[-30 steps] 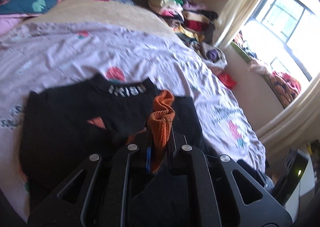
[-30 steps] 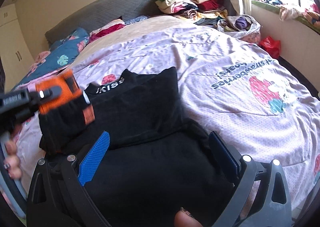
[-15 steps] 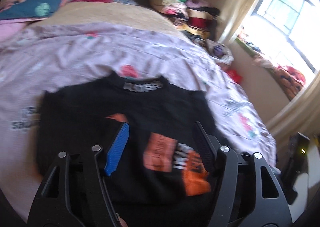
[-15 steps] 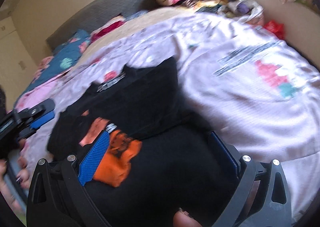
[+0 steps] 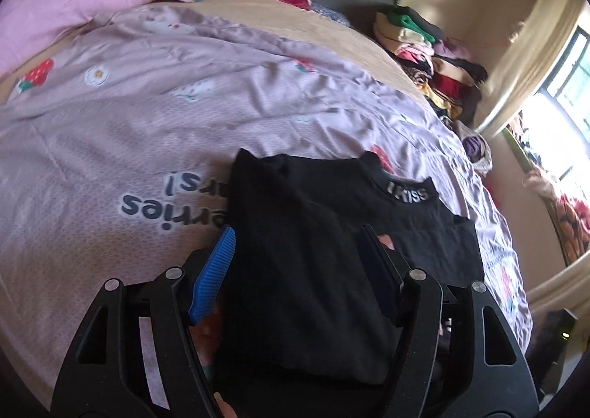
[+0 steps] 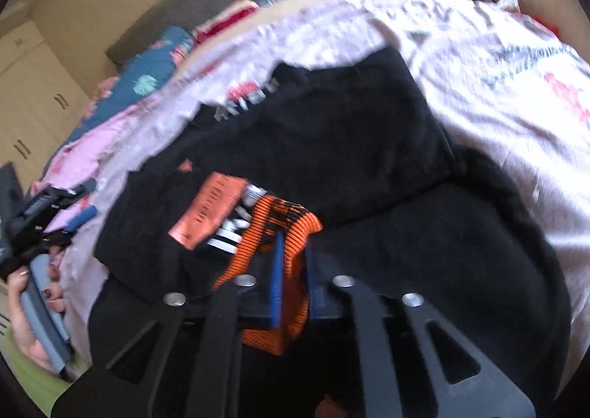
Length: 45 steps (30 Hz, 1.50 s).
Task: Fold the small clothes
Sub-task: 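Grasp the folded orange cuff with the right tool, adjust it, release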
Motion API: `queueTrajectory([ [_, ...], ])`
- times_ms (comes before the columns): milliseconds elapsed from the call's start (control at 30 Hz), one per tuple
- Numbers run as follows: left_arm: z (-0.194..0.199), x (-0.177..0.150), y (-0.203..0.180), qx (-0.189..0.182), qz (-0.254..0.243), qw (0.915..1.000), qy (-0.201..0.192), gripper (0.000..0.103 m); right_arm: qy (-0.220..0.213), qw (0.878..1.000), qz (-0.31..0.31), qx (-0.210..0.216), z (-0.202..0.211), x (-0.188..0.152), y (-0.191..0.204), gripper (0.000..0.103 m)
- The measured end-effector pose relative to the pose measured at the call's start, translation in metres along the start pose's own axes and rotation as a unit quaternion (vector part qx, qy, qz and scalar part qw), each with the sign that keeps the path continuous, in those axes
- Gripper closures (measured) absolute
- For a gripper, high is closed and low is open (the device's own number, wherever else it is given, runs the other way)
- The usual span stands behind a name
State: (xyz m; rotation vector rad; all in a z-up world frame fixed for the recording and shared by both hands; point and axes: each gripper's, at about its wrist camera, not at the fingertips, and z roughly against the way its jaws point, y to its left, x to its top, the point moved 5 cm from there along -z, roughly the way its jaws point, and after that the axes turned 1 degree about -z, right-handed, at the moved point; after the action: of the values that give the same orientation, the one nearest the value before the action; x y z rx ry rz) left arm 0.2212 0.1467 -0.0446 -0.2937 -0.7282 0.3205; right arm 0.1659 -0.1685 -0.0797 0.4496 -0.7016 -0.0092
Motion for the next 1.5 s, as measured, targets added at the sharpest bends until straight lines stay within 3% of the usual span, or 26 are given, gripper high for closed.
queueTrajectory([
  [267,-0.02,-0.005,0.012,0.004,0.016,0.9997,0.019,0.04,-0.126,0.984,0.126,-0.026,0.047,0.061,0.035,0.096],
  [500,-0.043,-0.013,0.011,-0.011,0.029,0.9983,0.05,0.041,-0.118,0.981,0.149,-0.046,0.031,0.072,0.02,0.096],
  [567,-0.048,-0.014,0.012,-0.002,0.027,0.9984,0.049,0.059,-0.118,0.983,0.134,-0.04,0.028,0.066,0.013,0.096],
  [600,-0.05,-0.015,0.012,0.0,0.026,0.9984,0.049,0.083,-0.115,0.985,0.12,-0.035,0.025,0.063,0.008,0.096],
  [633,-0.05,-0.016,0.012,0.001,0.026,0.9984,0.05,0.091,-0.11,0.987,0.11,-0.034,0.022,0.062,0.002,0.096],
  [700,-0.047,-0.016,0.009,0.001,0.017,0.9989,0.043,0.095,-0.1,0.989,0.102,-0.038,0.017,0.06,-0.003,0.096],
  [867,-0.034,-0.01,0.013,0.0,0.016,0.9998,0.013,0.099,-0.094,0.989,0.102,-0.055,0.006,0.055,-0.007,0.096],
  [1000,-0.042,-0.014,0.01,0.008,0.007,0.9997,0.023,0.099,-0.096,0.982,0.129,-0.101,-0.003,0.052,-0.007,0.096],
  [1167,-0.042,-0.015,0.006,0.01,-0.004,0.9996,0.024,0.098,-0.063,0.986,0.103,-0.114,-0.017,0.047,-0.024,0.095],
  [1233,-0.04,-0.015,0.007,0.011,-0.002,0.9996,0.027,0.097,-0.054,0.986,0.098,-0.12,-0.02,0.045,-0.028,0.09],
  [1333,-0.032,-0.013,0.006,0.01,-0.001,0.9997,0.021,0.096,-0.057,0.985,0.098,-0.13,-0.017,0.045,-0.031,0.07],
  [1500,-0.007,-0.008,0.0,0.022,-0.017,0.9996,-0.01,0.093,-0.064,0.987,0.095,-0.112,-0.006,0.045,-0.024,0.067],
])
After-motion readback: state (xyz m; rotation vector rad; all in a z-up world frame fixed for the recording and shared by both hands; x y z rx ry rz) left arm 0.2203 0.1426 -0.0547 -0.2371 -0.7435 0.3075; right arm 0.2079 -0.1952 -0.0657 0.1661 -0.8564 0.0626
